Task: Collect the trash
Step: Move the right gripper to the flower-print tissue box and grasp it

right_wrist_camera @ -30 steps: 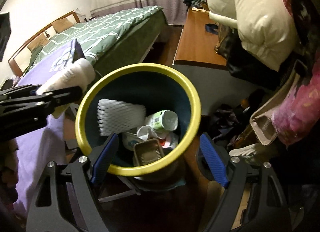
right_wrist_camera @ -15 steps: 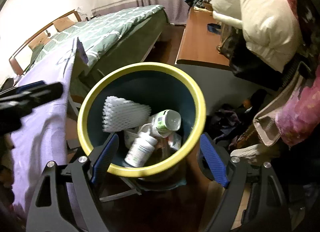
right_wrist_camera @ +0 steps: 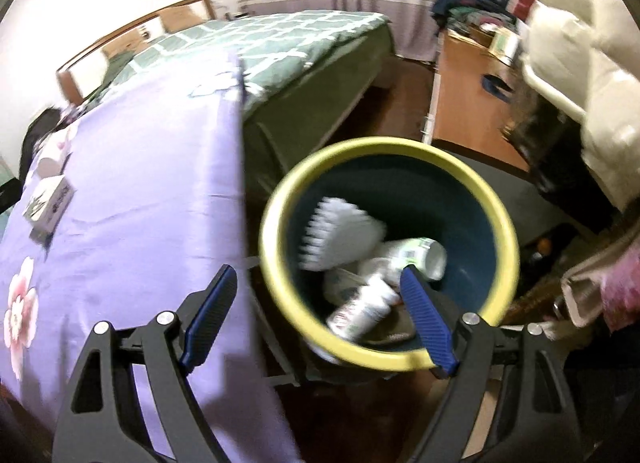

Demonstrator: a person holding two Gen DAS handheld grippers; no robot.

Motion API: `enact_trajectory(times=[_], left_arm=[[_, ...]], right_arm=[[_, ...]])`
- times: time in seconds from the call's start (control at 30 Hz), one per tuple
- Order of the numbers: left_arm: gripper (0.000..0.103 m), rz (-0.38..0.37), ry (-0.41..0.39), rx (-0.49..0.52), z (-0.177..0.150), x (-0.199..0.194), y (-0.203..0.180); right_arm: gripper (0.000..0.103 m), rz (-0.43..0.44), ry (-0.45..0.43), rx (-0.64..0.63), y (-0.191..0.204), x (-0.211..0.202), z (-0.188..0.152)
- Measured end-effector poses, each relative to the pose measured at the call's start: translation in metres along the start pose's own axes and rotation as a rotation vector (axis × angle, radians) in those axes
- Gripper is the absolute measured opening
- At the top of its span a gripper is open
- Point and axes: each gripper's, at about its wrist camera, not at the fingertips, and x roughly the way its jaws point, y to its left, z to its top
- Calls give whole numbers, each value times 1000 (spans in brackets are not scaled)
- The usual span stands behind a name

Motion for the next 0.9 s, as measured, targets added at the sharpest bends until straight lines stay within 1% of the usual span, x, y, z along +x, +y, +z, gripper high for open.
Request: enact_trajectory(times=[0.2, 0.3, 0.4, 0.43, 0.53, 0.67, 0.9], left_arm=[[91, 131, 1, -146, -22, -12, 98], [91, 175, -5, -200, -30, -12, 133], [91, 228, -8, -221, -36, -9, 164], [91, 238, -6, -224, -37, -9, 168], [91, 257, 2, -243, -41, -1, 191], [91, 271, 27, -251, -38, 16, 218], [91, 261, 30, -249, -16, 42, 244]], right_arm=[[79, 70, 9, -100, 64, 7, 14], [79, 105, 9, -147, 100, 11, 21], [79, 144, 10, -190, 135, 16, 28], [79, 150, 9, -210, 149, 18, 31], [79, 171, 12, -250, 183, 23, 35], [79, 190, 18, -291, 224, 30, 39], [79, 166, 40, -323, 257, 43, 43]])
